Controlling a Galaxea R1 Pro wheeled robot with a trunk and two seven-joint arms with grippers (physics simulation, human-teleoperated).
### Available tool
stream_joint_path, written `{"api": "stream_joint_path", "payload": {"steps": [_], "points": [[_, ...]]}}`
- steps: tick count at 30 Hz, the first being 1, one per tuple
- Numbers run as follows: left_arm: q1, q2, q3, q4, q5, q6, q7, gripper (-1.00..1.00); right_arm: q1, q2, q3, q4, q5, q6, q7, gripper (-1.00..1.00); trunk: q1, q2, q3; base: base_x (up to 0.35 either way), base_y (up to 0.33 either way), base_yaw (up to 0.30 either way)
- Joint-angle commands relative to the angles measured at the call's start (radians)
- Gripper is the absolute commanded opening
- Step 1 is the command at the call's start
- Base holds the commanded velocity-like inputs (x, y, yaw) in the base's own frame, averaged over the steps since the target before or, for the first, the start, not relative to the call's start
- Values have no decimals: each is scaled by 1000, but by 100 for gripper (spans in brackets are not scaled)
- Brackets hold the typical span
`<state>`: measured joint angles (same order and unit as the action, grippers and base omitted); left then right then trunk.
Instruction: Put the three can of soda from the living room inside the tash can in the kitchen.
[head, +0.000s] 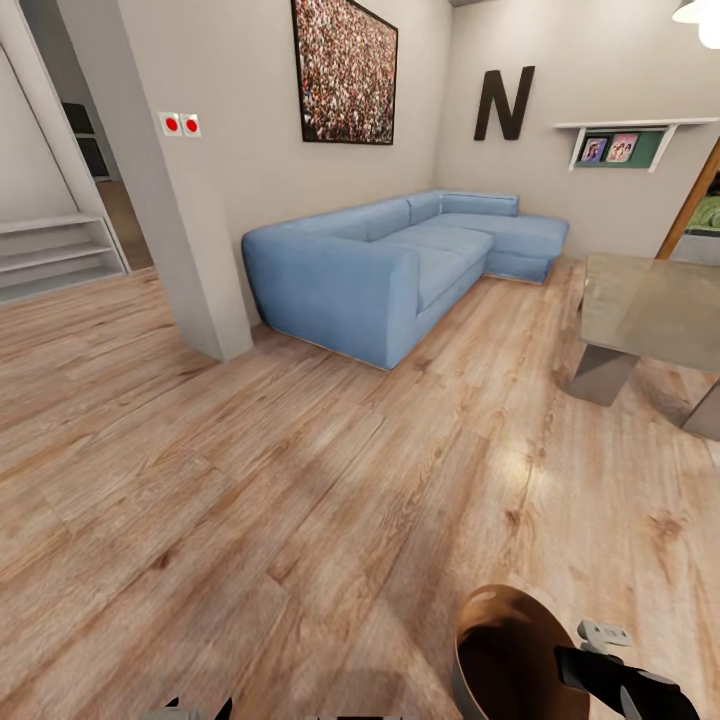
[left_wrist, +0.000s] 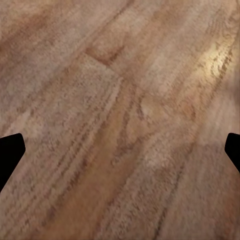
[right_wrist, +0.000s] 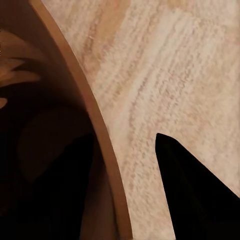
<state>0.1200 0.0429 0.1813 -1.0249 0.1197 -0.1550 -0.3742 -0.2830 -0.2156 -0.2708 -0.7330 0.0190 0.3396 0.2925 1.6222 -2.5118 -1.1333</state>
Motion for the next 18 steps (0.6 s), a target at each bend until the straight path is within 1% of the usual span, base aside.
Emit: {"api": "stream_joint_path", "payload": {"steps": [1, 15, 17, 18], "points": [[0, 0, 0, 0, 0, 0, 0, 100, 1, 1, -1, 49, -4, 1, 1, -100, 0, 0, 0, 0, 0, 0], [0, 0, 5, 0, 0, 0, 1, 100, 1, 6, -1, 49, -5, -1, 4, -100, 0, 0, 0, 0, 0, 0], [0, -1, 5, 0, 0, 0, 1, 100, 1, 8, -1, 49, -5, 0, 5, -100, 0, 0, 0, 0, 0, 0], [0, -1, 0, -2, -2, 3, 2, 100, 1, 19, -1, 49, -4, 0, 5, -100, 0, 0, 4, 0, 0, 0]]}}
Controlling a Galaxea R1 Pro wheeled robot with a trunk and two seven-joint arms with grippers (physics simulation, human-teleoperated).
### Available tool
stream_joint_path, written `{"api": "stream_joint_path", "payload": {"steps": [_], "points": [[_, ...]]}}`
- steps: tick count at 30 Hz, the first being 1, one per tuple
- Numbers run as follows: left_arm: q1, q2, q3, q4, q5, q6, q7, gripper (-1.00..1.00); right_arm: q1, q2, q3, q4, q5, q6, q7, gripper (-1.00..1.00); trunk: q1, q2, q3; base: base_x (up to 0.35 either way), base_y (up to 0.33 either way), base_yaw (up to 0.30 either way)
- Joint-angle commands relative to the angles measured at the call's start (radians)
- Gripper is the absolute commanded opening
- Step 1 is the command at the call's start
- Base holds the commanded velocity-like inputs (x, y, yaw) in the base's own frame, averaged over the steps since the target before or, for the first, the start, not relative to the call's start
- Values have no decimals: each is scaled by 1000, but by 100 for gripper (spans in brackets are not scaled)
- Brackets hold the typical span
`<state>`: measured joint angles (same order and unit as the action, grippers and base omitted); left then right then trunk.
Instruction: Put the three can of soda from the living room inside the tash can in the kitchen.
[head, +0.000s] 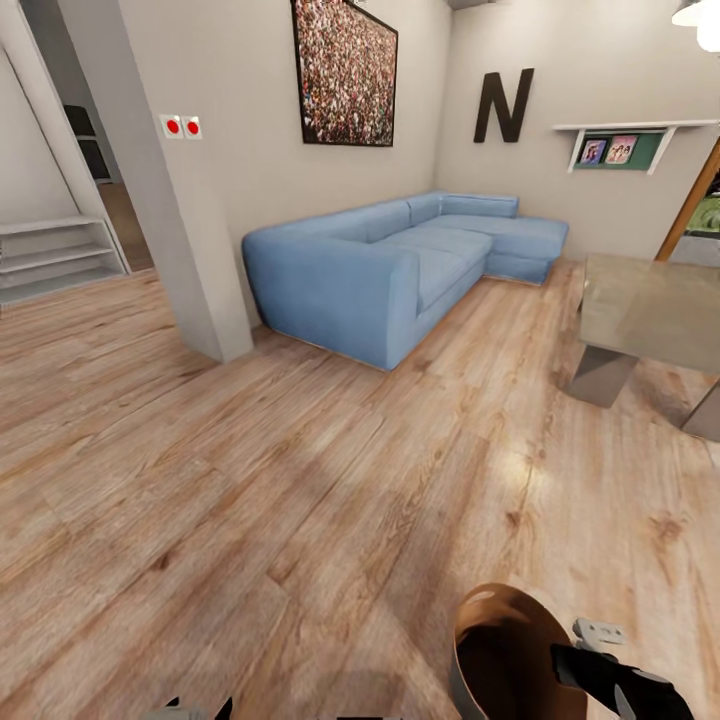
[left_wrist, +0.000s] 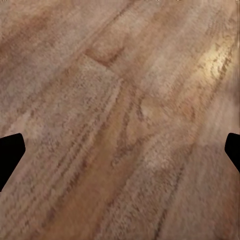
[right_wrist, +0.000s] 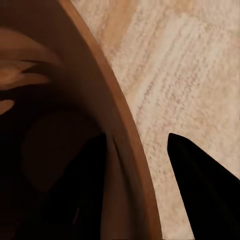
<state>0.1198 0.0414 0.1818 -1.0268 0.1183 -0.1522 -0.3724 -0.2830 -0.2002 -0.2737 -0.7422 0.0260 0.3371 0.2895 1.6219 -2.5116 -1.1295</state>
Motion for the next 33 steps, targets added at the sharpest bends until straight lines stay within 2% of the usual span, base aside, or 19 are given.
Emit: {"api": "stream_joint_path", "payload": {"steps": [1, 33], "points": [[0, 0, -1, -1, 0, 0, 0, 100, 1, 3, 2, 58, -11, 3, 8, -100, 0, 0, 4, 0, 0, 0], [-1, 2, -4, 2, -2, 5, -1, 100, 1, 10, 6, 57, -10, 3, 8, -100, -15, 8, 128, 0, 0, 0]]}}
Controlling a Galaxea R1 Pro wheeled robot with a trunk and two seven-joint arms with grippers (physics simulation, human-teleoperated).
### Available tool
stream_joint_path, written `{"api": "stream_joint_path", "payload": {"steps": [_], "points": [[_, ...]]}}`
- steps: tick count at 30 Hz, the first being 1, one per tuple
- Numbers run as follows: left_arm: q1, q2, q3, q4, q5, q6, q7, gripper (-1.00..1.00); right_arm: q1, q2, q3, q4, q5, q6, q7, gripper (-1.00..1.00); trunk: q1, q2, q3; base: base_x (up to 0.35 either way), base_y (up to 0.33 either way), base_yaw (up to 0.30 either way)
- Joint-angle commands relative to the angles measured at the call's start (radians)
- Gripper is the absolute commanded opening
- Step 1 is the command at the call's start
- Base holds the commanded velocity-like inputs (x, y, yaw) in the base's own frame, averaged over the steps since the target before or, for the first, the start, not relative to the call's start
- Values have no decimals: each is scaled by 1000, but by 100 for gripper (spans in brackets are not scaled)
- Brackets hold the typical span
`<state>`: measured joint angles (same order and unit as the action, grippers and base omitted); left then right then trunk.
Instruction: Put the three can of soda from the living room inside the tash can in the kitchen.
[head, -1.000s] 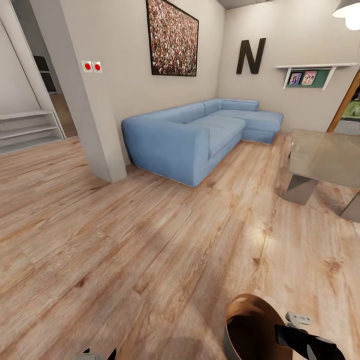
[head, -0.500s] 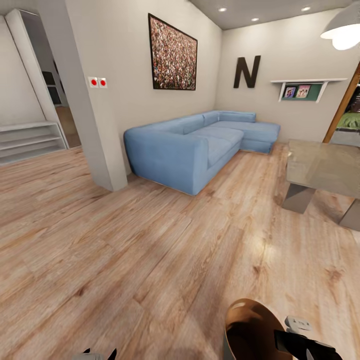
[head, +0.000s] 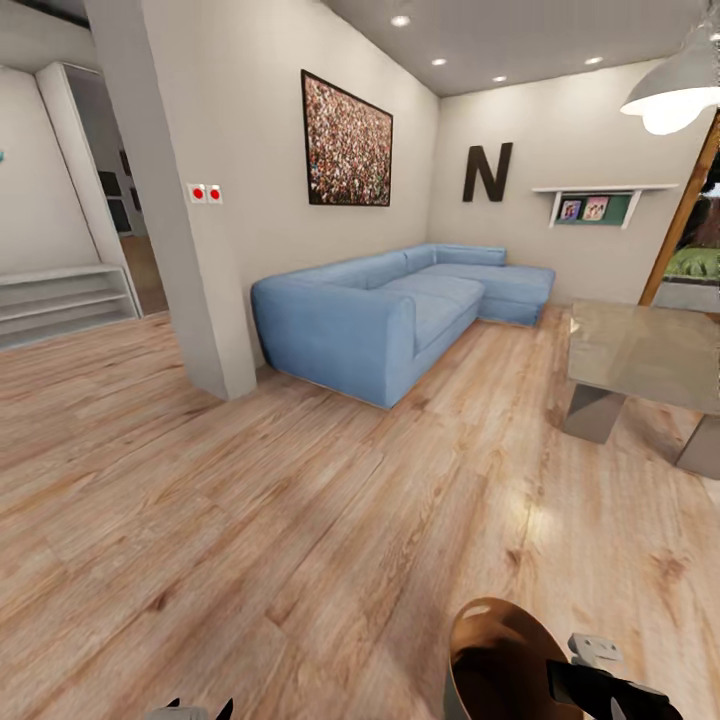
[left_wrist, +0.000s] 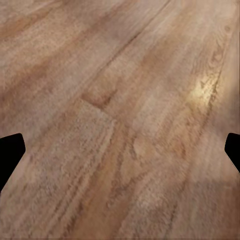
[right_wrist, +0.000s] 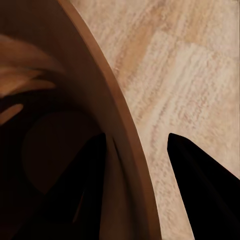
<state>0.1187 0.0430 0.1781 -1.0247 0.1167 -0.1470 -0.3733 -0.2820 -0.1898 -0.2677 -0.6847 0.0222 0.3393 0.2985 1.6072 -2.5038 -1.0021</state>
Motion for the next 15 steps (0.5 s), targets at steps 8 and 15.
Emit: {"api": "stream_joint_path", "payload": {"steps": [8, 15], "points": [[-7, 4, 0, -58, 5, 106, -4, 100, 0, 1, 32, -7, -9, 9, -2, -100, -4, 2, 31, 0, 0, 0], [-77, 5, 4, -157, 3, 321, -1, 100, -14, 12, 48, -15, -12, 18, -6, -100, -7, 4, 58, 0, 0, 0]]}}
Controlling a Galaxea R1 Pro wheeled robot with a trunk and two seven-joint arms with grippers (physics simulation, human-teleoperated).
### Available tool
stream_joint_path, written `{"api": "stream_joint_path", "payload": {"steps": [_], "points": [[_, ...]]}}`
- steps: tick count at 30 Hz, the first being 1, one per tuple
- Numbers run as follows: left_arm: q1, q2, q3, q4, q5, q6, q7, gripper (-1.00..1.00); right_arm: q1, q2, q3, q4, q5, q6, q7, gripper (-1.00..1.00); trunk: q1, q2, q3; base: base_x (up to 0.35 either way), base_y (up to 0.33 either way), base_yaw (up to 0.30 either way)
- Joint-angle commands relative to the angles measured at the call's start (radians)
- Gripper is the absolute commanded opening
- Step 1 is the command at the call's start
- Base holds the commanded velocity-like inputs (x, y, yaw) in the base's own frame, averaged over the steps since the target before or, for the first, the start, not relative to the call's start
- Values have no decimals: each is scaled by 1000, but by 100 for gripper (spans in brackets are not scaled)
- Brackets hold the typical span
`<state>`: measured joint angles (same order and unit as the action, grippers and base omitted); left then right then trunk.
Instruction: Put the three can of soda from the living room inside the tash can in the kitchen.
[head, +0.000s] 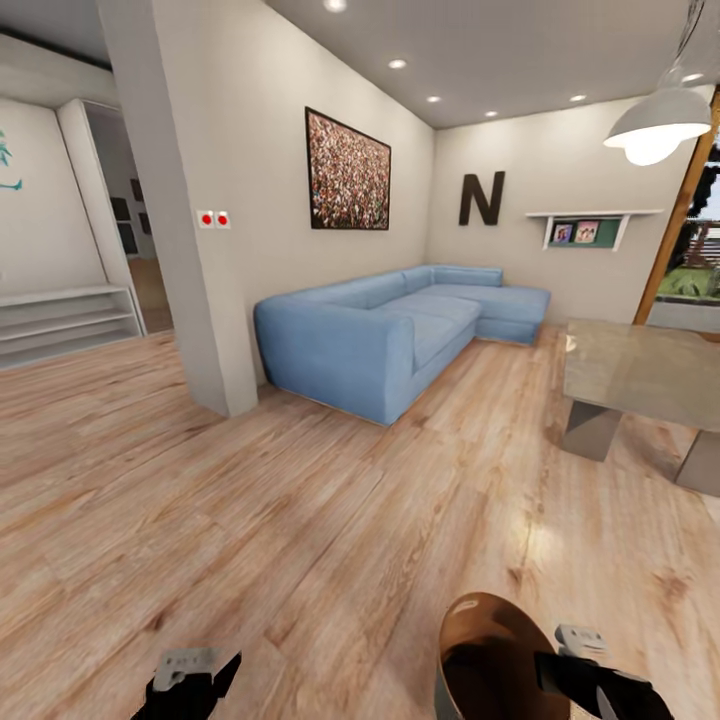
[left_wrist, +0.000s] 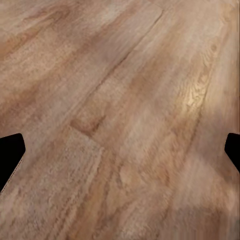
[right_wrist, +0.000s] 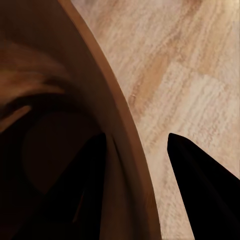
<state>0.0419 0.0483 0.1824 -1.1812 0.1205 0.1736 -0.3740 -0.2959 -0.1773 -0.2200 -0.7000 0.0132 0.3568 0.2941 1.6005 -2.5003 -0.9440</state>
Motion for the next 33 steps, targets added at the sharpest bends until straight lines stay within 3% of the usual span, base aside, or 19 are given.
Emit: {"api": "stream_joint_path", "payload": {"steps": [1, 3, 9, 14, 17, 18, 23, 33], "points": [[-14, 0, 0, -6, -1, 23, 0, 100, -7, 2, 1, -1, -2, 2, -1, -100, 0, 0, 4, 0, 0, 0], [-56, 0, 1, -14, -2, 75, 2, 100, -26, 7, 3, -1, -1, 18, -2, -100, -8, 14, 10, 0, 0, 0], [-106, -1, 2, -4, -3, 120, 4, 100, -104, 21, 19, -1, 2, 148, -5, -100, -31, 56, 29, 0, 0, 0], [-117, 4, 4, 0, -3, 128, 5, 100, -200, 32, 65, -3, 3, 257, -5, -100, -50, 91, 45, 0, 0, 0], [-119, 5, 4, 0, -3, 128, 6, 100, -241, 48, 91, -3, 5, 300, -10, -100, -62, 112, 54, 0, 0, 0], [-119, 5, 4, 0, -3, 127, 7, 100, -259, 60, 115, -4, 6, 319, -17, -100, -66, 119, 57, 0, 0, 0], [-121, 5, 5, 1, -3, 126, 7, 100, -288, 92, 191, -9, 7, 343, -68, -100, -85, 154, 73, 0, 0, 0], [-129, 11, 5, 18, -3, 118, 6, 100, -311, 98, 221, -13, -1, 381, -100, -100, -123, 224, 92, 0, 0, 0]]}}
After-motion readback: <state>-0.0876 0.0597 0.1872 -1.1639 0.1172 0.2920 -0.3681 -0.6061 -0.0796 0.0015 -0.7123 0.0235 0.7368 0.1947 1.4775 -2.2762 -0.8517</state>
